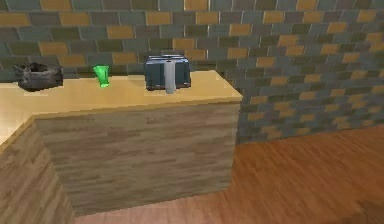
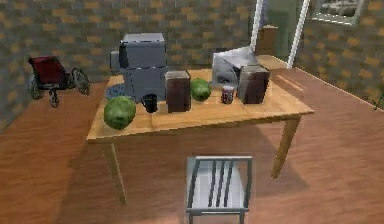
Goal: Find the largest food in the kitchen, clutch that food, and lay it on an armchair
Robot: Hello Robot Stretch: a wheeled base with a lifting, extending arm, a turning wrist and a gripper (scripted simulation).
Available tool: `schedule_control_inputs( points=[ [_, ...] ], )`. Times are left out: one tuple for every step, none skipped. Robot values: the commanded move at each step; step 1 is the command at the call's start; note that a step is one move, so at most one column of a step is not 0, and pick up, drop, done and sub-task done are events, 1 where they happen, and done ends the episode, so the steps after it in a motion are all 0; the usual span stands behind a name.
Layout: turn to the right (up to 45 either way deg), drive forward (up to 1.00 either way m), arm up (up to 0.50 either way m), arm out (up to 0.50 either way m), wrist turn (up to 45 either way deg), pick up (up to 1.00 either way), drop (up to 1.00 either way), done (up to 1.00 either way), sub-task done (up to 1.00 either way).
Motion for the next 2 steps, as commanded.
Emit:
schedule_control_inputs(
  points=[
    [0.0, 0.55, 0.0, 0.0, 0.0, 0.0, 0.0, 0.0, 0.0],
    [45.0, 0.0, 0.0, 0.0, 0.0, 0.0, 0.0, 0.0, 0.0]
  ],
)
